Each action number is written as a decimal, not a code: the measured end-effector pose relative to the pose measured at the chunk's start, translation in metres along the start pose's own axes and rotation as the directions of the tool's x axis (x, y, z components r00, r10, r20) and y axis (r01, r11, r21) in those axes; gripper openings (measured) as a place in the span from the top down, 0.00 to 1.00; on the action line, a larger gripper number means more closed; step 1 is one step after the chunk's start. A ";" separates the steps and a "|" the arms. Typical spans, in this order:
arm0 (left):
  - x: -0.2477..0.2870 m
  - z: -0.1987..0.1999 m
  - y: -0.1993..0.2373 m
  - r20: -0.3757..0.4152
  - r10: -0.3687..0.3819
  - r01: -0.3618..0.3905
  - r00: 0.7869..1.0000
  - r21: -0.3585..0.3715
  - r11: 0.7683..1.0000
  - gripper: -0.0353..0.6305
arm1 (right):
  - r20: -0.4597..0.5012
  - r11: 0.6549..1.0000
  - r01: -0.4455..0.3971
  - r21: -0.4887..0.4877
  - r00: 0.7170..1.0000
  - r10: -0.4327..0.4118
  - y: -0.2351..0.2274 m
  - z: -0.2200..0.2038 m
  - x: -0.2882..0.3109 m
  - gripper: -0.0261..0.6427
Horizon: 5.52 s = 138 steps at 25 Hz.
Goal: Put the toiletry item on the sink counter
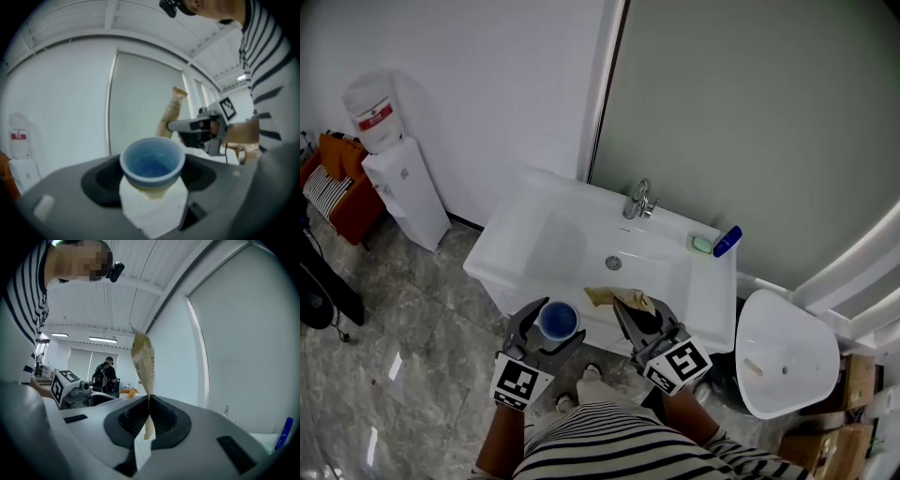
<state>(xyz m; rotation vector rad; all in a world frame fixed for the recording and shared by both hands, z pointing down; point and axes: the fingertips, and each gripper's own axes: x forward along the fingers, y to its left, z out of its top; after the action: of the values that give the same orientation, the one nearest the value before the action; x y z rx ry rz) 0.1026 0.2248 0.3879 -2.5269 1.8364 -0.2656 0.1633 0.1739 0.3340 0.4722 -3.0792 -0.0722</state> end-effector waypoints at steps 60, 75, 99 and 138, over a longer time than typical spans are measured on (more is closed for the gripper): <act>0.296 -0.013 0.299 -0.100 -0.576 0.582 0.811 0.226 0.781 0.39 | -0.079 0.773 0.634 -0.030 0.769 -0.634 -0.244 -0.014 0.254 0.94; 0.375 -0.085 0.293 -0.145 -0.571 0.589 0.808 0.174 0.789 0.39 | -0.159 0.797 0.604 -0.030 0.784 -0.600 -0.298 -0.051 0.269 0.94; 0.455 -0.201 0.290 -0.228 -0.606 0.635 0.762 0.082 0.768 0.39 | -0.274 0.820 0.572 0.003 0.790 -0.549 -0.347 -0.112 0.316 0.94; 0.452 -0.207 0.282 -0.176 -0.637 0.654 0.751 0.062 0.754 0.30 | -0.264 0.833 0.554 0.006 0.804 -0.533 -0.343 -0.108 0.323 0.94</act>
<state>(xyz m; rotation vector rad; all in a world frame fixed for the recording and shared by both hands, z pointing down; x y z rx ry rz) -0.0574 -0.2717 0.6226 -3.0195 0.8383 -0.5524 -0.0387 -0.2545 0.4302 1.2538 -2.6048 0.1007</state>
